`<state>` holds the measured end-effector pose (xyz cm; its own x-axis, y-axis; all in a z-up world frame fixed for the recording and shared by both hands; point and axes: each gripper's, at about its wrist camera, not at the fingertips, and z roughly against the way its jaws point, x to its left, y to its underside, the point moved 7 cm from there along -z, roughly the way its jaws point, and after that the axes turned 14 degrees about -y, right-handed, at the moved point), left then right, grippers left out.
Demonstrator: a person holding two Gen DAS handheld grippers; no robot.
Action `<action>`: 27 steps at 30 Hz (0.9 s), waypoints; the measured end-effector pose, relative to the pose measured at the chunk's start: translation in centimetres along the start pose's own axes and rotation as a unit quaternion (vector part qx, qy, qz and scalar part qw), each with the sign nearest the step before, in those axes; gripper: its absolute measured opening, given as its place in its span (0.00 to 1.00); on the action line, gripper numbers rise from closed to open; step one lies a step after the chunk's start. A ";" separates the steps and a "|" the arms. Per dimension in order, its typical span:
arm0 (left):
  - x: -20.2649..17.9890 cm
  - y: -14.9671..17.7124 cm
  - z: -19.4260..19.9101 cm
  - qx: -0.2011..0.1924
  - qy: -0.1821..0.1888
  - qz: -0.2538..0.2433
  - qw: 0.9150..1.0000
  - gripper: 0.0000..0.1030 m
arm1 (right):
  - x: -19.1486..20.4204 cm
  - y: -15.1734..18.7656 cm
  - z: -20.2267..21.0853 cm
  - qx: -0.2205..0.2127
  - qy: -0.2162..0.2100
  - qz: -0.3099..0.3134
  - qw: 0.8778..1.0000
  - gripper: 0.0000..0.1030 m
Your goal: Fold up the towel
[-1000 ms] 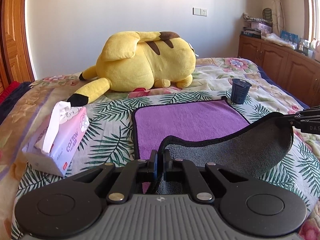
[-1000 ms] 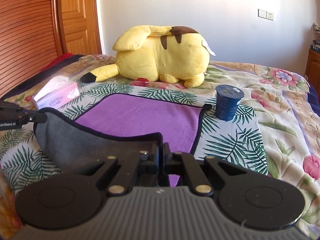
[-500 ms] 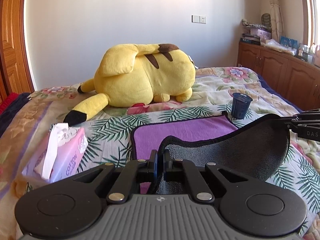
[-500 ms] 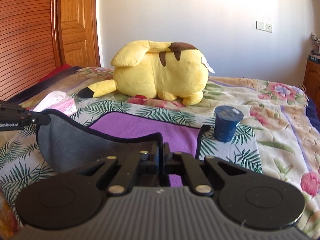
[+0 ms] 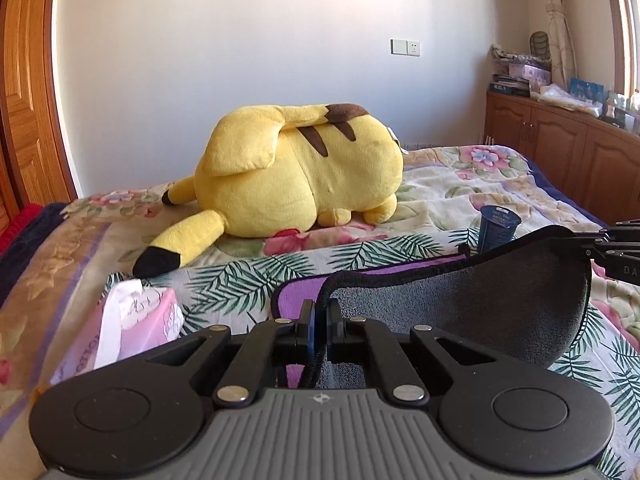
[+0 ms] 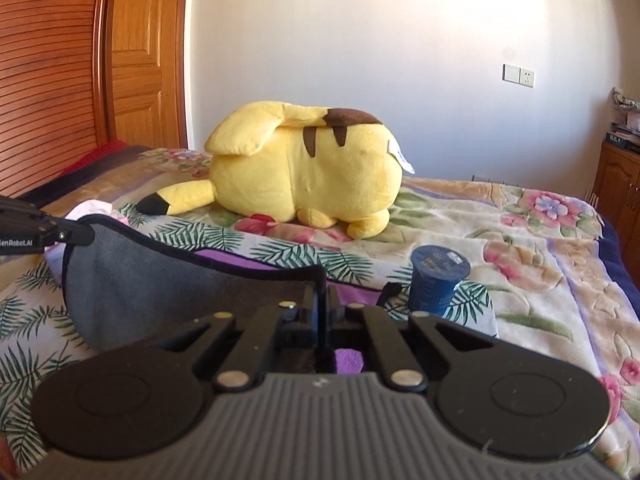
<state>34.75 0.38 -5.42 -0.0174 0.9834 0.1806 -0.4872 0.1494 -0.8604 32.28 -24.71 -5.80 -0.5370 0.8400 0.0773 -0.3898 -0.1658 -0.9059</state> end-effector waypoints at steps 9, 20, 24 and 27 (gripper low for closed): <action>-0.4 -1.8 -0.6 -0.008 -0.002 -0.010 1.000 0.00 | 0.1 -1.5 -0.8 -0.008 0.010 0.022 1.000 0.04; -0.4 -3.6 -2.4 -0.015 -0.009 -0.010 1.000 0.00 | -0.5 -3.2 -2.0 -0.003 0.024 0.054 0.998 0.04; -0.3 -4.1 -3.2 -0.019 -0.017 -0.015 1.000 0.00 | -1.0 -3.6 -2.7 -0.001 0.032 0.063 0.997 0.04; -0.2 -4.3 -4.1 -0.020 -0.025 -0.019 0.999 0.00 | -1.6 -3.8 -3.5 0.000 0.040 0.067 0.997 0.04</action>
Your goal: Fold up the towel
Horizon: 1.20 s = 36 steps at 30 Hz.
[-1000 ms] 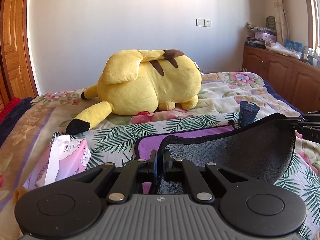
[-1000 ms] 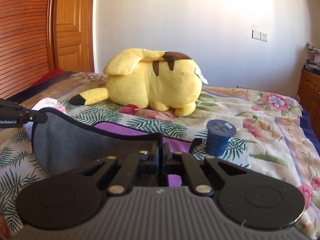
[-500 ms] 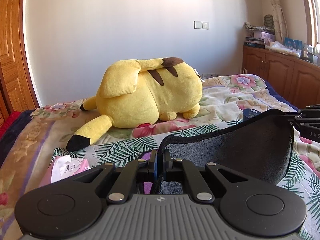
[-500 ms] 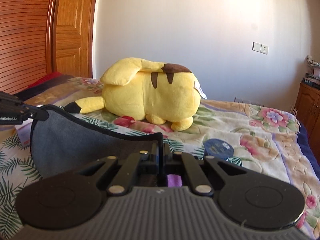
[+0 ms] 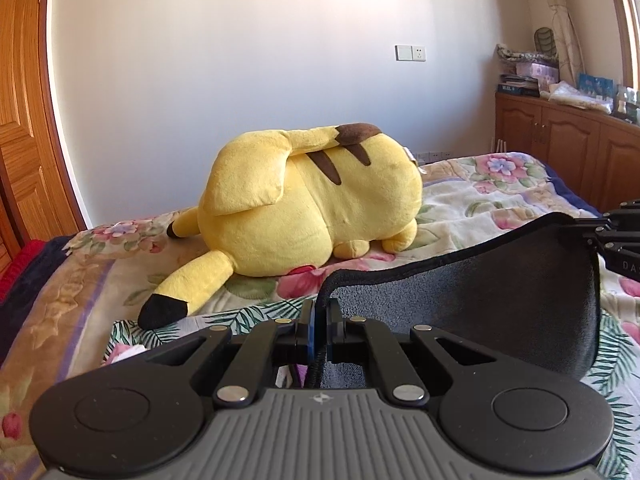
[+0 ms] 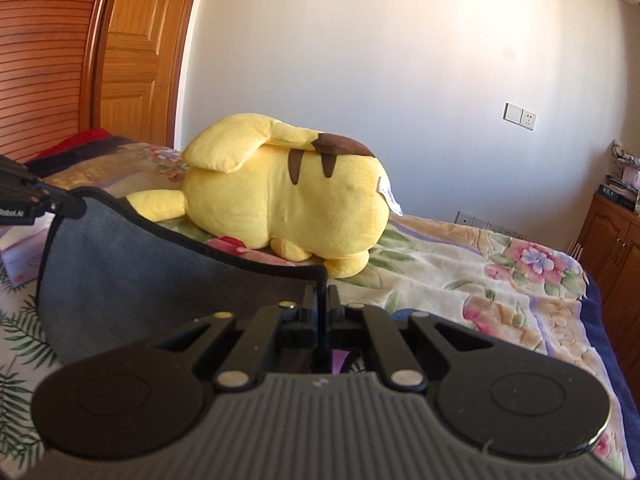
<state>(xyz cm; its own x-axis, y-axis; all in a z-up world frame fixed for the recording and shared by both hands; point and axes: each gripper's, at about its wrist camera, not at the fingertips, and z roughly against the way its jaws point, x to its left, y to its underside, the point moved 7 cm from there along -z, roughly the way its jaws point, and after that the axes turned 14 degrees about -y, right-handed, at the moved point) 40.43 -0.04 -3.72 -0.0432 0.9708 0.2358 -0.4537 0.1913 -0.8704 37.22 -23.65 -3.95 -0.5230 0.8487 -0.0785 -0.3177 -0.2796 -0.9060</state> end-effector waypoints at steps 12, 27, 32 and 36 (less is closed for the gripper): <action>-0.5 0.2 -3.6 0.008 -0.011 -0.017 1.000 0.00 | -1.7 1.1 -3.0 0.008 0.011 -0.001 1.000 0.04; -1.9 2.9 -9.5 0.039 -0.019 -0.004 0.999 0.00 | -3.3 4.4 -8.2 0.043 0.015 -0.016 0.999 0.04; -2.6 3.9 -10.8 0.053 -0.027 -0.017 0.998 0.00 | -3.6 5.9 -9.6 0.060 0.011 -0.025 0.998 0.04; -2.8 4.4 -11.4 0.057 -0.032 -0.022 0.998 0.00 | -3.9 6.5 -9.9 0.064 0.011 -0.028 0.997 0.04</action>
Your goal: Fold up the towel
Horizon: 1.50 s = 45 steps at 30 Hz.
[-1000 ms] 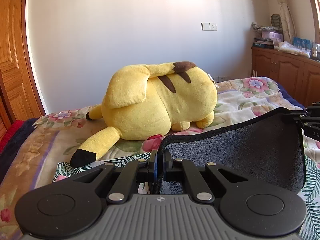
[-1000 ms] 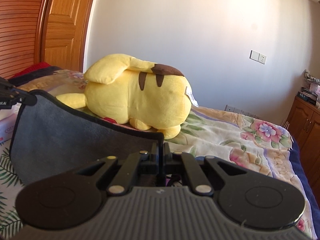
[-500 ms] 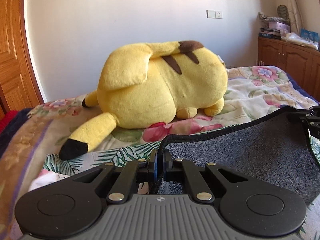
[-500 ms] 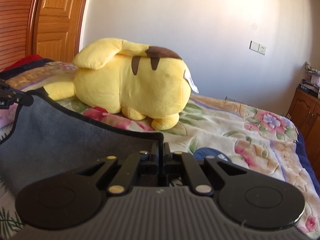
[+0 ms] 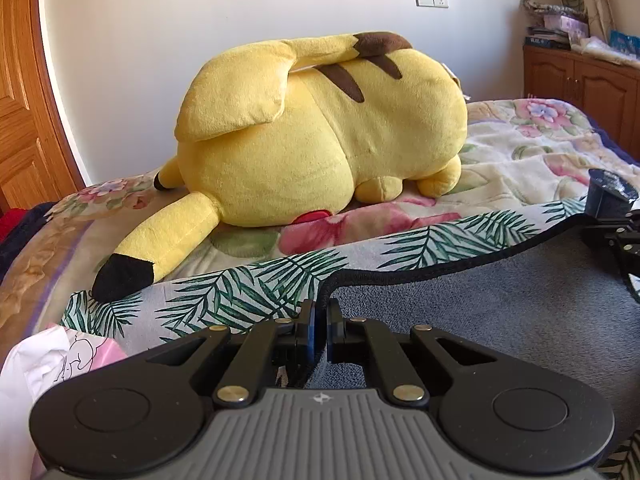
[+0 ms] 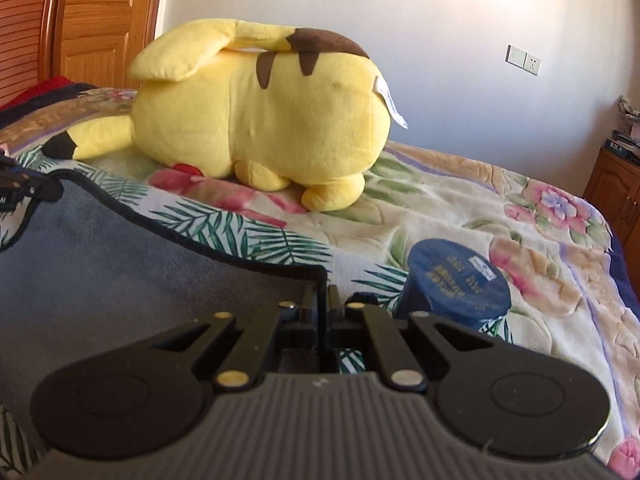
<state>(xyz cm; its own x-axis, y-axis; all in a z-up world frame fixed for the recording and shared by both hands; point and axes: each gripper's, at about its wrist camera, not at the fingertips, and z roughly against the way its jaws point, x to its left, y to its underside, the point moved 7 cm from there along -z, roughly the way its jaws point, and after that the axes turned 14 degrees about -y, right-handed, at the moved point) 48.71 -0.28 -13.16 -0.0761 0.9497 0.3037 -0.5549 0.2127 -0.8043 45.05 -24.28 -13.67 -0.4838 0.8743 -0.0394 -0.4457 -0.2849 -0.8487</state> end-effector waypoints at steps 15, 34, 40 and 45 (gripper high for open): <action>-0.2 1.1 2.4 0.007 0.001 0.001 1.000 0.43 | 1.2 0.1 2.7 0.012 -0.010 0.005 1.000 0.48; 0.2 2.3 12.0 -0.004 0.031 -0.006 1.000 0.47 | 5.3 -0.9 11.9 -0.009 -0.039 -0.029 0.999 0.48; -0.1 2.4 14.7 -0.010 0.040 -0.013 0.999 0.51 | 6.6 -1.5 14.1 -0.016 -0.045 -0.021 0.999 0.48; -0.1 2.4 16.7 -0.014 0.047 -0.013 0.999 0.53 | 7.3 -1.9 15.6 -0.021 -0.045 -0.022 0.999 0.49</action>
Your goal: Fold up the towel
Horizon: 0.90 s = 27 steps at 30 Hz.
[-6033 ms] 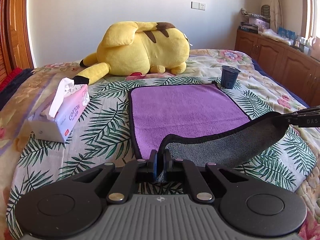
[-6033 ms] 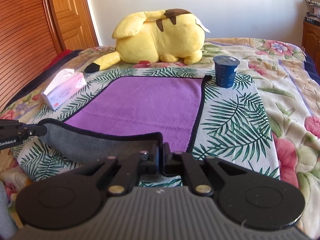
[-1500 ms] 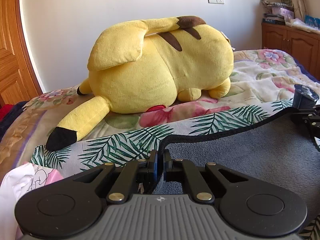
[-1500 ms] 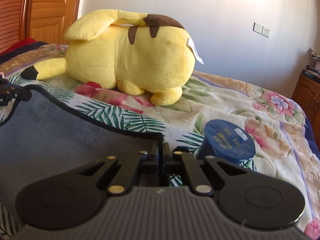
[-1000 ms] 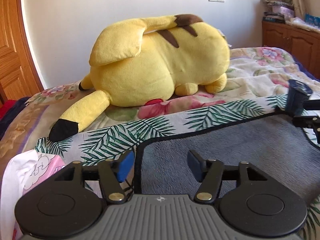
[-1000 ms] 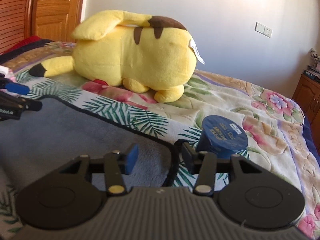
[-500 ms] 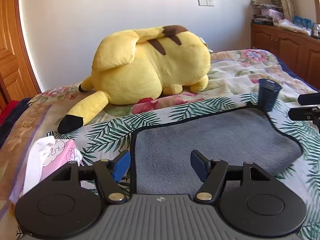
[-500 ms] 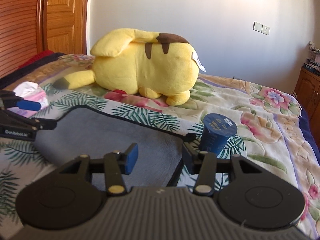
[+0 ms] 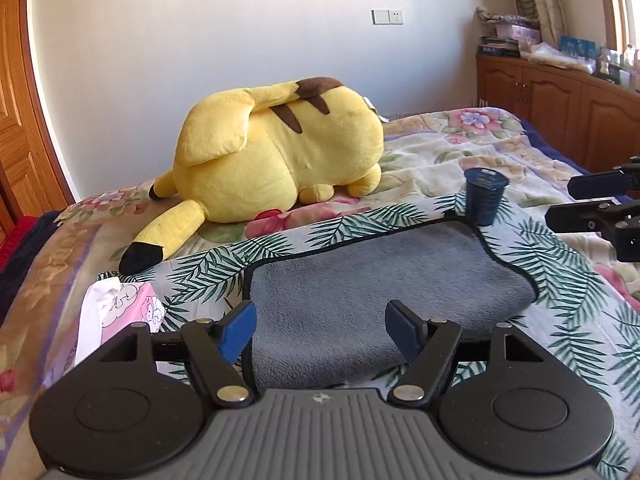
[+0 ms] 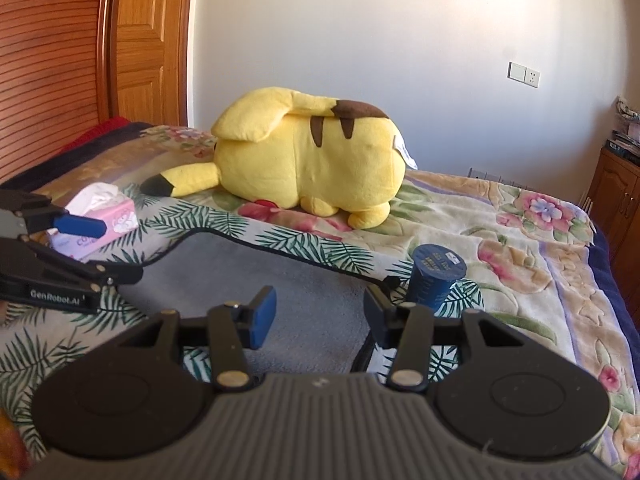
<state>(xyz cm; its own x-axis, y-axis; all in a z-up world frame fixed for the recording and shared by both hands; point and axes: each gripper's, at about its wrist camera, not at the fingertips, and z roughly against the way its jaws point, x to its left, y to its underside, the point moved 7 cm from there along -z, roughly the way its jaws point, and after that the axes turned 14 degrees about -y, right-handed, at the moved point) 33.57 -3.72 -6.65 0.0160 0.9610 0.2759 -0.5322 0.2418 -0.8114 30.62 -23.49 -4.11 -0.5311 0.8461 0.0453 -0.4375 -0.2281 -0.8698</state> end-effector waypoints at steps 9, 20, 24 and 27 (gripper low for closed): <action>0.2 -0.1 3.1 -0.009 0.006 -0.002 1.000 0.55 | 1.5 0.2 1.9 -0.006 -0.003 -0.007 1.000 0.52; 1.0 -0.1 6.8 -0.023 -0.001 0.002 1.000 0.72 | 2.7 0.4 4.5 -0.020 0.011 -0.019 1.000 0.76; 1.0 -0.1 8.2 -0.032 -0.002 0.004 0.999 0.81 | 2.8 0.4 5.7 -0.035 0.017 -0.027 0.999 0.91; 1.1 0.0 9.1 -0.040 -0.003 0.006 0.999 0.84 | 3.1 0.4 6.2 -0.040 0.019 -0.026 0.999 1.00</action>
<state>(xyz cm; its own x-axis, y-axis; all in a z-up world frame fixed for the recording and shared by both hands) 25.90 -3.93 -1.65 0.0050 0.9630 0.2693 -0.4625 0.2410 -0.8532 24.29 -24.00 -1.24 -0.4813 0.8735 0.0735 -0.4038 -0.1466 -0.9030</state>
